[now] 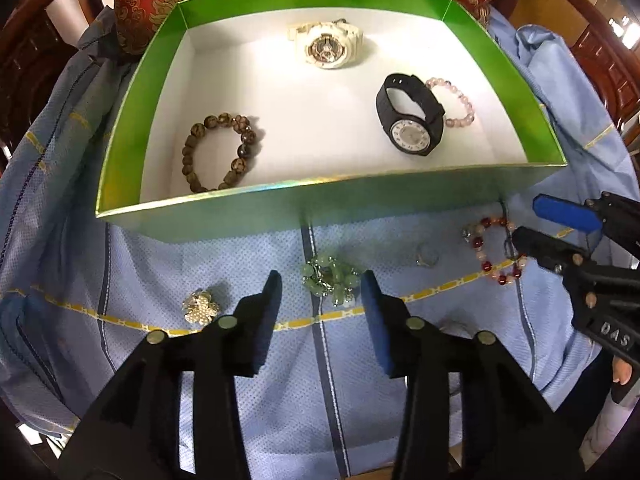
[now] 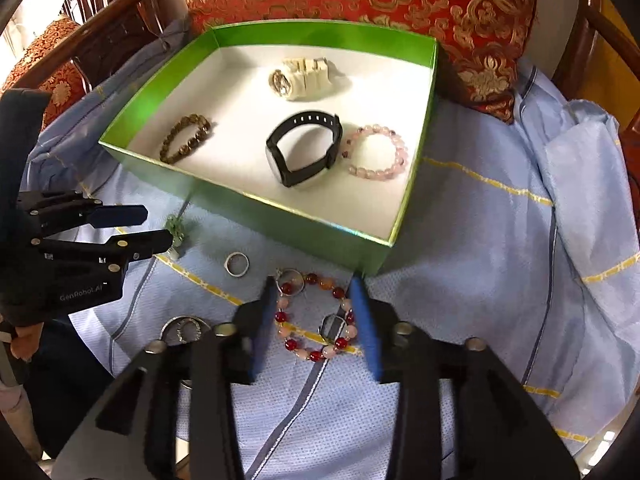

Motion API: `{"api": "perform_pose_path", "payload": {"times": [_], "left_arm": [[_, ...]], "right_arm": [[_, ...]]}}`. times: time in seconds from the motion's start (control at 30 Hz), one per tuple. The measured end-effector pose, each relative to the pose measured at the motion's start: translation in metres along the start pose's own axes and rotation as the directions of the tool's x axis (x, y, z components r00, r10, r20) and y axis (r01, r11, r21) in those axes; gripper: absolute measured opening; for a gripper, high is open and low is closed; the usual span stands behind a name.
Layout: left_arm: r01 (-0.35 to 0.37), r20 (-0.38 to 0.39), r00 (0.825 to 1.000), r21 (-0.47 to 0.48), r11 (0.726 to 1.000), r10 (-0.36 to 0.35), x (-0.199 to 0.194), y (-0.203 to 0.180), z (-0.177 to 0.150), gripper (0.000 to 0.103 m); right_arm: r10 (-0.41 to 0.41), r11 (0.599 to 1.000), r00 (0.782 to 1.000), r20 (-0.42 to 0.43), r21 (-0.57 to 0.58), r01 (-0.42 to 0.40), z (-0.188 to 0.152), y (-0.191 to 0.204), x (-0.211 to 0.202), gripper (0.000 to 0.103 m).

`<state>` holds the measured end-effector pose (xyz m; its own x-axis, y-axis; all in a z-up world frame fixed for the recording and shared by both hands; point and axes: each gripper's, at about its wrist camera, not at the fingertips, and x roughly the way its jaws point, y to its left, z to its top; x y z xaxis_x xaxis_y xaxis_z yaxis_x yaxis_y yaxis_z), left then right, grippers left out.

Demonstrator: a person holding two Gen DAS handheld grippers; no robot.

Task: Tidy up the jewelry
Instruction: 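Grasp the green jade pendant with the left tool while the right grasps the red-bead bracelet, then carry the pendant and red-bead bracelet into the green box and release both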

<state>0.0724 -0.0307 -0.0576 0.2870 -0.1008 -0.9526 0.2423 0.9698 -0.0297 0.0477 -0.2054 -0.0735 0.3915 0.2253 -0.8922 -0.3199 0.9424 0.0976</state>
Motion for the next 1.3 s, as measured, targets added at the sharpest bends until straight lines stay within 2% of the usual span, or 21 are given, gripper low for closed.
{"api": "perform_pose_path", "payload": {"times": [0.17,0.37,0.43,0.5,0.53,0.63,0.73,0.77,0.8,1.0,1.13,1.2,1.27,1.3], "left_arm": [[-0.021,-0.024,0.999,0.019,1.000,0.021,0.012,-0.005,0.001,0.044],[-0.029,-0.035,0.999,0.030,0.999,0.030,0.018,-0.011,0.002,0.044],[-0.035,-0.039,0.999,0.034,0.999,0.037,0.021,-0.012,0.002,0.044],[-0.041,-0.040,0.998,0.035,0.999,0.043,0.021,-0.014,0.002,0.043],[-0.040,-0.038,0.998,0.037,0.999,0.042,0.021,-0.015,0.002,0.036],[-0.041,-0.036,0.998,0.033,0.999,0.042,0.021,-0.017,0.003,0.026],[-0.035,-0.035,0.999,0.027,0.999,0.036,0.018,-0.013,0.002,0.023],[-0.032,-0.033,0.999,0.026,0.999,0.033,0.016,-0.011,0.000,0.023],[-0.023,-0.021,0.999,0.030,0.999,0.024,0.011,-0.012,-0.001,0.014],[0.038,0.060,0.997,0.023,0.999,-0.039,-0.025,-0.005,-0.003,0.015],[0.056,0.074,0.996,0.001,0.998,-0.056,-0.032,0.004,-0.005,0.015],[0.042,0.057,0.998,-0.009,0.999,-0.041,-0.028,0.007,-0.004,0.015],[0.027,0.038,0.999,-0.006,1.000,-0.027,-0.023,0.004,-0.006,0.015],[0.022,0.034,0.999,-0.002,1.000,-0.022,-0.020,0.004,-0.004,0.015]], "right_arm": [[-0.117,0.992,0.993,-0.031,-0.046,0.116,-0.003,0.005,0.015,0.044],[-0.126,0.991,0.990,-0.061,-0.061,0.123,-0.007,0.006,0.027,0.044],[-0.116,0.991,0.992,-0.058,-0.071,0.112,-0.008,0.008,0.026,0.030],[-0.112,0.992,0.992,-0.058,-0.073,0.107,-0.008,0.009,0.025,0.021],[-0.109,0.992,0.992,-0.059,-0.075,0.105,-0.008,0.010,0.025,0.016],[-0.094,0.993,0.994,-0.054,-0.078,0.090,-0.009,0.010,0.022,0.011],[-0.073,0.994,0.996,-0.047,-0.087,0.068,-0.008,0.015,0.019,0.005],[-0.064,0.994,0.997,-0.042,-0.088,0.060,-0.008,0.016,0.017,0.004],[-0.046,0.995,0.998,-0.032,-0.088,0.043,-0.007,0.017,0.014,0.003],[0.039,0.997,0.998,0.043,-0.065,-0.037,-0.002,0.020,-0.017,0.003],[0.067,0.996,0.994,0.088,-0.064,-0.061,-0.001,0.021,-0.036,0.003],[0.058,0.997,0.995,0.081,-0.065,-0.053,0.000,0.020,-0.035,0.003],[0.008,0.998,0.999,0.047,-0.060,-0.005,0.002,0.018,-0.021,0.004],[-0.019,0.998,0.999,0.034,-0.055,0.021,-0.001,0.016,-0.018,0.009]]}}
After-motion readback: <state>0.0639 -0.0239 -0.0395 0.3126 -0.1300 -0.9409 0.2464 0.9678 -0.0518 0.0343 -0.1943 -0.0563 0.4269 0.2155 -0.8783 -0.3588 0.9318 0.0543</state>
